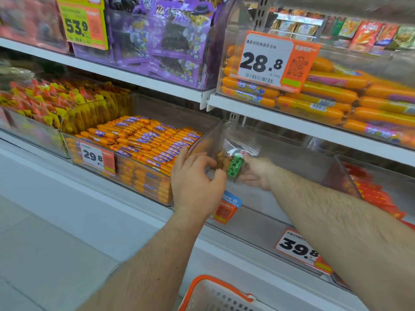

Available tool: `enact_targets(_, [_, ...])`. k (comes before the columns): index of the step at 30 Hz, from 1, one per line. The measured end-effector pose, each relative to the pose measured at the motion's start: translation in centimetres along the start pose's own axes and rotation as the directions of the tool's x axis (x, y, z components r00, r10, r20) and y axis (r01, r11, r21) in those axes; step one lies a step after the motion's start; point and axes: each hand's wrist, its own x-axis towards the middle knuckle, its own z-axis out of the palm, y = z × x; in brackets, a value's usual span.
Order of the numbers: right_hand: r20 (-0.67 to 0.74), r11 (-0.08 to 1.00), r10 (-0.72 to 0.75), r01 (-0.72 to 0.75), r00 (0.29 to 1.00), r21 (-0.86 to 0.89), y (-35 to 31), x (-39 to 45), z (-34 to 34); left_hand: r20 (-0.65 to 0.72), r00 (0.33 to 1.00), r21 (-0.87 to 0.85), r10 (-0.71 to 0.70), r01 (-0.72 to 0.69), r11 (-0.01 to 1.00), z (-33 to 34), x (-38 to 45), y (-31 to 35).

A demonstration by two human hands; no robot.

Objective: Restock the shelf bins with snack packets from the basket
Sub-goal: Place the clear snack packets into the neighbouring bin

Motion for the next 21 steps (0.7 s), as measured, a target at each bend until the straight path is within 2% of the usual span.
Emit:
enact_targets(4, [0.016,0.999,0.008,-0.009,1.0,0.031,0.1,0.5,0.5,-0.022,0.999,0.015,0.042,-0.042,0.999,0.1,-0.2,-0.3])
enact_targets(14, [0.05,1.0,0.0,-0.002,0.999,0.03,-0.1,0.5,0.1,0.032,0.999,0.007,0.005,-0.005,1.0,-0.6,0.1,0.3])
enact_targets(16, [0.039,1.0,-0.003,0.002,0.999,0.014,-0.3,0.0,-0.1,0.023,0.996,0.048,0.083,-0.084,0.995,-0.8,-0.1,0.4])
enact_targets(18, [0.019,1.0,-0.015,0.015,1.0,-0.009,-0.7,-0.8,-0.2,-0.032,0.974,0.124,0.222,-0.217,0.968,-1.0,-0.3,0.5])
enact_targets(21, [-0.115,0.991,-0.104,0.094,0.988,-0.094,-1.2,-2.6,-0.5,-0.056,0.922,0.156,0.384,-0.371,0.915,-1.3,-0.4,1.9])
